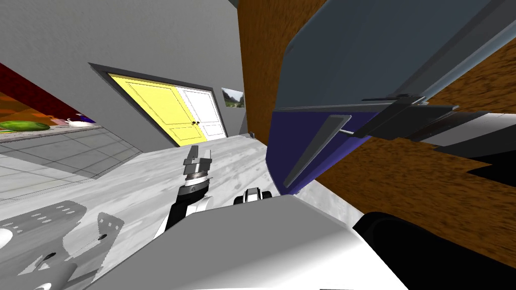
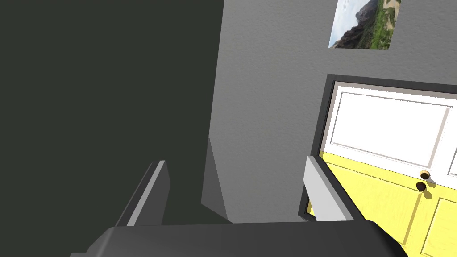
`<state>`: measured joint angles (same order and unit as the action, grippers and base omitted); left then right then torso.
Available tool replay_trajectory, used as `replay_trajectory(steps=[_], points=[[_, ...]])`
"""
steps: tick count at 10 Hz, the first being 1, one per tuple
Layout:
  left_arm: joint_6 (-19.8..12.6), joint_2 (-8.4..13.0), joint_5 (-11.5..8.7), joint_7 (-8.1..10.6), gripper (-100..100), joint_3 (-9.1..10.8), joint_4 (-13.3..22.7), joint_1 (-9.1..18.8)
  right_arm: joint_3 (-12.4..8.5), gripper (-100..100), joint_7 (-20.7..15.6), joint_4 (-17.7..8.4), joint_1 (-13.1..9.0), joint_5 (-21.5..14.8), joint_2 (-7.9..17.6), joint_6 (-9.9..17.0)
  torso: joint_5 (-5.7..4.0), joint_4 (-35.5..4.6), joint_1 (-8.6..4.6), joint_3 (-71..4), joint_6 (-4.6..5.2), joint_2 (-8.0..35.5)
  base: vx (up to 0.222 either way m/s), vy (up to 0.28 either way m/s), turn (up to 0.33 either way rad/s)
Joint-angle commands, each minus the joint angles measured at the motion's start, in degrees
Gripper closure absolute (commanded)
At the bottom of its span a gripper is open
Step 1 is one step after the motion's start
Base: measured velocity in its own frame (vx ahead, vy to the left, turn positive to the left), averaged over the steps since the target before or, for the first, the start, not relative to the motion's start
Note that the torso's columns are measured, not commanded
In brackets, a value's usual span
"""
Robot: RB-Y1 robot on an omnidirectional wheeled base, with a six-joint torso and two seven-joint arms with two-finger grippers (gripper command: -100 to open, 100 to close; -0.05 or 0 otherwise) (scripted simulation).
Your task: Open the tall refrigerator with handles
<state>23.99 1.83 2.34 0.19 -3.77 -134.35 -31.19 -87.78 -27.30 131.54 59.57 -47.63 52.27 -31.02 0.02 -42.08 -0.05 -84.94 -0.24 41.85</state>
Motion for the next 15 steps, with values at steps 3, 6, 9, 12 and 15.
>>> replay_trajectory(steps=[3,6,9,12,15], points=[[0.0,0.0,0.0,0.0,0,0.01,0.0,0.0,0.5,100,0.4,-0.7,1.8,-1.2,-0.1,2.3,-0.04,-0.1,0.02,0.2,0.04,0.3,-0.005,0.018,-0.029],[0.0,0.0,0.0,0.0,0,-0.02,0.0,0.0,0.5,100,2.3,-3.6,6.0,-3.6,0.6,6.7,0.12,0.1,0.5,0.0,0.05,-0.1,-0.03,0.259,0.157],[0.0,0.0,0.0,0.0,0,-0.01,0.0,0.0,0.5,100,3.3,-5.0,8.8,-4.9,0.9,9.2,0.21,-0.1,0.09,-0.1,-0.05,0.0,-0.025,0.204,0.101],[0.0,0.0,0.0,0.0,0,0.0,0.0,0.0,0.6,100,5.2,-7.8,13.5,-7.3,1.5,13.2,0.13,0.0,0.05,-0.1,-0.01,0.0,-0.009,0.177,0.138],[0.0,0.0,0.0,0.0,0,-0.01,0.0,0.0,0.6,100,6.2,-9.2,15.8,-8.5,1.8,16.0,0.11,0.0,0.12,-0.1,-0.04,-0.1,0.002,0.177,0.108]])
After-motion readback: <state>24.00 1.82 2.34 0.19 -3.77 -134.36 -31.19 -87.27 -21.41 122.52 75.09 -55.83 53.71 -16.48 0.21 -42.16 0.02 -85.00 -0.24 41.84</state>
